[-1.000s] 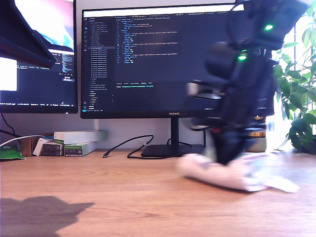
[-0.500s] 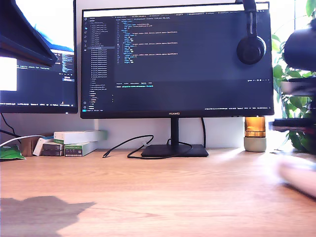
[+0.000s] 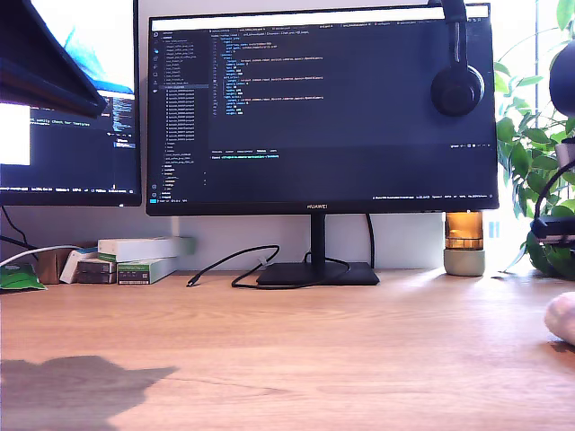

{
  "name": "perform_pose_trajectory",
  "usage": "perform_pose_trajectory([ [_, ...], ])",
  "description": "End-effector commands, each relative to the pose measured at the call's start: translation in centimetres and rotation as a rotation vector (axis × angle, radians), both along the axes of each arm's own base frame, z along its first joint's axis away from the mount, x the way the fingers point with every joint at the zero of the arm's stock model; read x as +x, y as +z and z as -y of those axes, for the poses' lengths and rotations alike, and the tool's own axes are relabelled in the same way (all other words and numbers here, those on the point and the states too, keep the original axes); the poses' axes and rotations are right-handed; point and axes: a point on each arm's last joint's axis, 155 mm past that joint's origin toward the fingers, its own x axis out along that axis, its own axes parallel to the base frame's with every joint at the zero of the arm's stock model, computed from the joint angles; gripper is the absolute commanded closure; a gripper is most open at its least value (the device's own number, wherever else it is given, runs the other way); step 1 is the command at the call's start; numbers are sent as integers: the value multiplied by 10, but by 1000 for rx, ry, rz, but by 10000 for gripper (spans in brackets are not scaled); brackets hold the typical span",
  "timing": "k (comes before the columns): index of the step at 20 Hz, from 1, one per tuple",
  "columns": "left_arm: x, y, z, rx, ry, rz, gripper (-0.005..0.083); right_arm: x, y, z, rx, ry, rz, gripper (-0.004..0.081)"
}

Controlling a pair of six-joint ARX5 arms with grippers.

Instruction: Fold the tea towel to a neat square and place it to the right

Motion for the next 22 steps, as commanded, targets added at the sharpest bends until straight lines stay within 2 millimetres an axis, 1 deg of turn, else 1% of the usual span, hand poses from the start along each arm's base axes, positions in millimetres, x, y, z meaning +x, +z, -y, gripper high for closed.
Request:
perform_pose_trajectory([
  [1, 0, -4, 0, -3, 2, 0, 793, 4, 6, 0, 9, -1, 29, 782],
  [3, 0, -4, 0, -3, 2, -1, 793, 13, 28, -2, 7, 25, 76, 782],
  [7, 1, -3, 0, -5, 2, 2, 793, 19, 72, -4, 2, 68, 144, 782],
  [9, 3, 3, 2, -23, 3, 22, 793, 25, 95, -16, 11, 148, 228, 782],
  [11, 9, 17, 7, -64, 4, 70, 793, 43, 119, -34, 32, 231, 358, 782],
  [13, 23, 30, 12, -100, 17, 122, 793, 67, 145, -49, 68, 277, 503, 782],
  [14, 33, 31, 12, -93, 27, 150, 793, 77, 156, -52, 66, 301, 561, 782],
  [16, 55, 28, 7, -82, 72, 169, 793, 97, 174, -49, 35, 325, 661, 782],
  [17, 67, 27, 3, -84, 101, 173, 793, 105, 178, -44, 17, 322, 692, 782],
  [18, 79, 26, -1, -91, 125, 180, 793, 112, 180, -38, 11, 321, 709, 782],
  [20, 100, 28, -12, -111, 169, 199, 793, 122, 176, -22, -4, 325, 714, 782],
  [22, 119, 26, -32, -115, 232, 208, 793, 130, 173, -2, -11, 318, 718, 782],
])
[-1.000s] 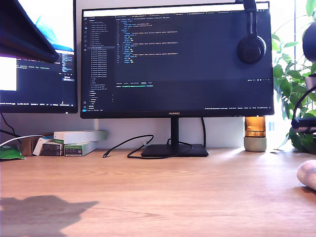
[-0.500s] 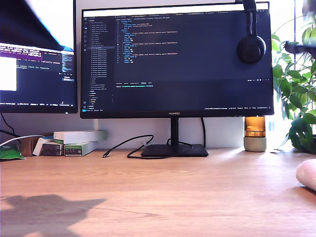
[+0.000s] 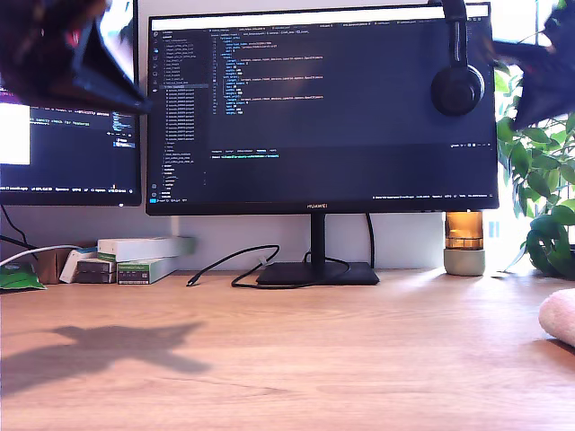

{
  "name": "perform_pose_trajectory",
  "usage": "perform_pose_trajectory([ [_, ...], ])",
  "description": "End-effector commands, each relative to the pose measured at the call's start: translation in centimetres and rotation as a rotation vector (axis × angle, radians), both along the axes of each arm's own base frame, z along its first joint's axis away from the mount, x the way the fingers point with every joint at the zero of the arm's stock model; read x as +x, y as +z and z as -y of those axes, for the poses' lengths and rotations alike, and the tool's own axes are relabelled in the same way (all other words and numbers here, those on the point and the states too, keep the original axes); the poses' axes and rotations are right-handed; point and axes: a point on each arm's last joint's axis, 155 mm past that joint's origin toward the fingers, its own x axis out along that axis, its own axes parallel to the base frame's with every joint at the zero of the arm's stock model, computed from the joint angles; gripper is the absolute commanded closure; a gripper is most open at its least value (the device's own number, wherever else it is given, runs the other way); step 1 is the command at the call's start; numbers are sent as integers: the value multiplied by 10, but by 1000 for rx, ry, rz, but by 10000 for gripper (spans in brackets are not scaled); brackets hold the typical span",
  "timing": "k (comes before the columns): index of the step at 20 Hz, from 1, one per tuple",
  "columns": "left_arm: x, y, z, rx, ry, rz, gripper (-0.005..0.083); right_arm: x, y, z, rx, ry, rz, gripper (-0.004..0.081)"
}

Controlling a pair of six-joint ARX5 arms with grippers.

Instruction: Fold the tea towel to a neat square and place it to the right

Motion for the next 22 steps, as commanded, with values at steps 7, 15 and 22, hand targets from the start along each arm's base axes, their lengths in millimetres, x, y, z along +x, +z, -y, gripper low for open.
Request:
perform_pose_trajectory([
  [7, 35, -12, -82, 16, 213, -10, 793, -7, -29, 58, 17, 6, 14, 782],
  [15, 21, -26, -97, 16, 241, -18, 793, -45, -80, 32, 55, 55, -34, 782],
  [22, -1, -37, -102, 38, 247, 8, 793, -78, -93, 36, -2, -46, 104, 782],
])
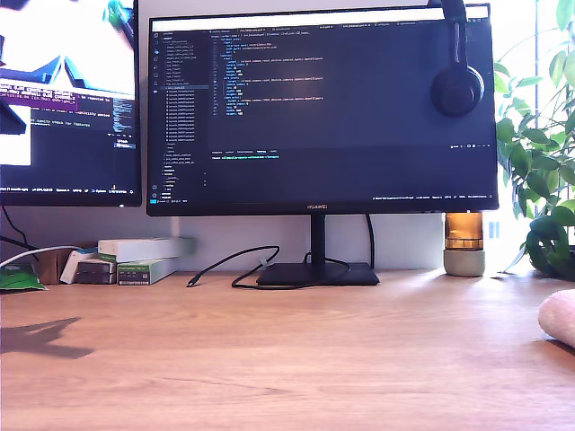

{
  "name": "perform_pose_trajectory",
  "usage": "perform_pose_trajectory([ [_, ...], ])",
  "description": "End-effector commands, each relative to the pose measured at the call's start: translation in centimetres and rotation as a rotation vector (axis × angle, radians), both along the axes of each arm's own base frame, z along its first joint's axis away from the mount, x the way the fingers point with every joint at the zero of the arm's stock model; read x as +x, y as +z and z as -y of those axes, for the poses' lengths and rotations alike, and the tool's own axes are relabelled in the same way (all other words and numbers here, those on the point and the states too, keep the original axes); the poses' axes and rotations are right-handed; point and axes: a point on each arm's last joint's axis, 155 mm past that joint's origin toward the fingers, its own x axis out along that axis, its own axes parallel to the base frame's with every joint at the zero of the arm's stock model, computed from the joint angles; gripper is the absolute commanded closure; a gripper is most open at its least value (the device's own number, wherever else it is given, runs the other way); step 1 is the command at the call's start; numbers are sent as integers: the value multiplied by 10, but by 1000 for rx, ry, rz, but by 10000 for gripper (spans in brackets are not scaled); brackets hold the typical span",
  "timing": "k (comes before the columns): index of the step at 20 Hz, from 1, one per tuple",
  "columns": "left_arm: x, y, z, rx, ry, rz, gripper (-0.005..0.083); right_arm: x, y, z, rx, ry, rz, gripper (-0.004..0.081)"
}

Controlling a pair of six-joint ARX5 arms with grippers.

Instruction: Fold the tea towel to a neat square and place it to the right

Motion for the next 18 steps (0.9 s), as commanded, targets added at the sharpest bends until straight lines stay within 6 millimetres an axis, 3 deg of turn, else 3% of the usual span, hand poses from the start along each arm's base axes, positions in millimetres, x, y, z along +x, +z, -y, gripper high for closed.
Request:
perform_pose_trajectory([
  [1, -8, -19, -1, 13, -4, -20, 793, -10, -6, -2, -5, 2, 24, 782],
  [8, -38, -36, -4, 8, -3, 29, 793, -37, -3, -12, -50, 61, 88, 782],
  [11, -50, -46, -5, 4, -2, 0, 793, -45, 8, -16, -52, 74, 118, 782],
  [18, -70, -46, -11, 9, 21, -2, 793, -66, 31, -19, -54, 73, 200, 782],
])
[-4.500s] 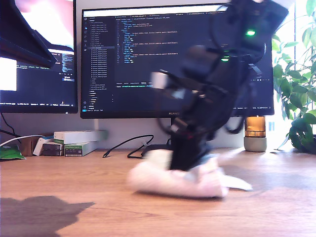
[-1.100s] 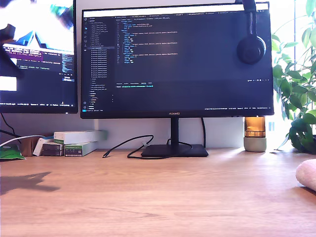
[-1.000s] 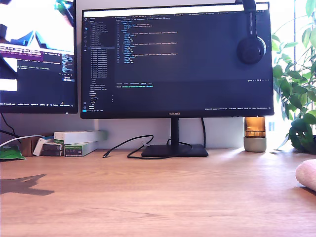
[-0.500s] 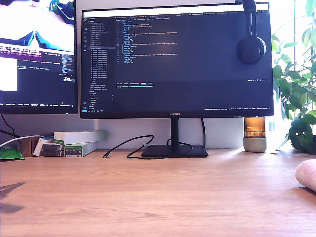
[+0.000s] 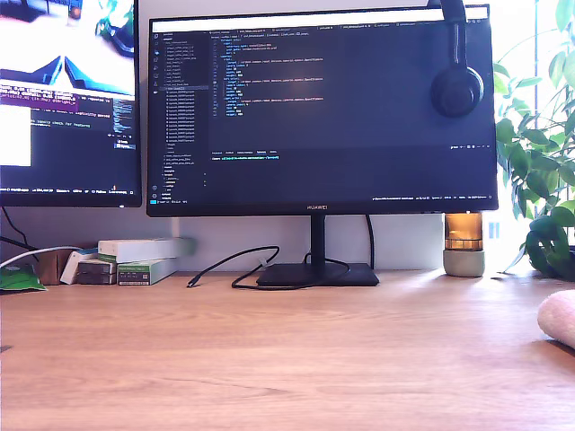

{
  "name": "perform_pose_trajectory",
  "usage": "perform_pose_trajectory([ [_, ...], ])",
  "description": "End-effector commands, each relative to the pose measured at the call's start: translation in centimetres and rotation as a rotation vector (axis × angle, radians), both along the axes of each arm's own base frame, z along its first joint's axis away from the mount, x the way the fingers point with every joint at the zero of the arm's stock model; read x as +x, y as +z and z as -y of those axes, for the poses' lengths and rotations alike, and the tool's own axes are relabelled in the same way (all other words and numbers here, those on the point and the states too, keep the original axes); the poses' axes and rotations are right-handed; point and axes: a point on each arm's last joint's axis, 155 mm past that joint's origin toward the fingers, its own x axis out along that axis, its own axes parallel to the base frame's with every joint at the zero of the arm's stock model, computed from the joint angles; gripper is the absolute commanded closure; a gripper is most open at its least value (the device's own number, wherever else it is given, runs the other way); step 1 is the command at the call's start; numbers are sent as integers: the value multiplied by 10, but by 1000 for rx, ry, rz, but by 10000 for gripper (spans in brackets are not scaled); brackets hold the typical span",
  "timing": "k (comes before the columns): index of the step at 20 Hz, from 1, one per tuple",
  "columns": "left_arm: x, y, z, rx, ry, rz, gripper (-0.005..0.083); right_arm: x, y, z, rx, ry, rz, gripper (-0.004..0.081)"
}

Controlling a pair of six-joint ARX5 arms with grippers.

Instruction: Fold the tea towel to a neat square and place it to the right

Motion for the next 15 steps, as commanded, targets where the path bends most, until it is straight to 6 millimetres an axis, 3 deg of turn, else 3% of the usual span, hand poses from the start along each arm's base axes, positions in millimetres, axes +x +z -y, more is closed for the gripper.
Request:
perform_pose_trajectory([
  [1, -3, -11, -1, 3, 4, -31, 793, -4, -3, -3, 10, 9, 3, 782],
  [5, -8, -12, -2, 2, 7, -34, 793, -10, -13, -3, 79, -4, -44, 782],
  [15, -22, -56, -3, 23, 7, -218, 793, -28, -67, -5, 102, -13, -277, 782],
])
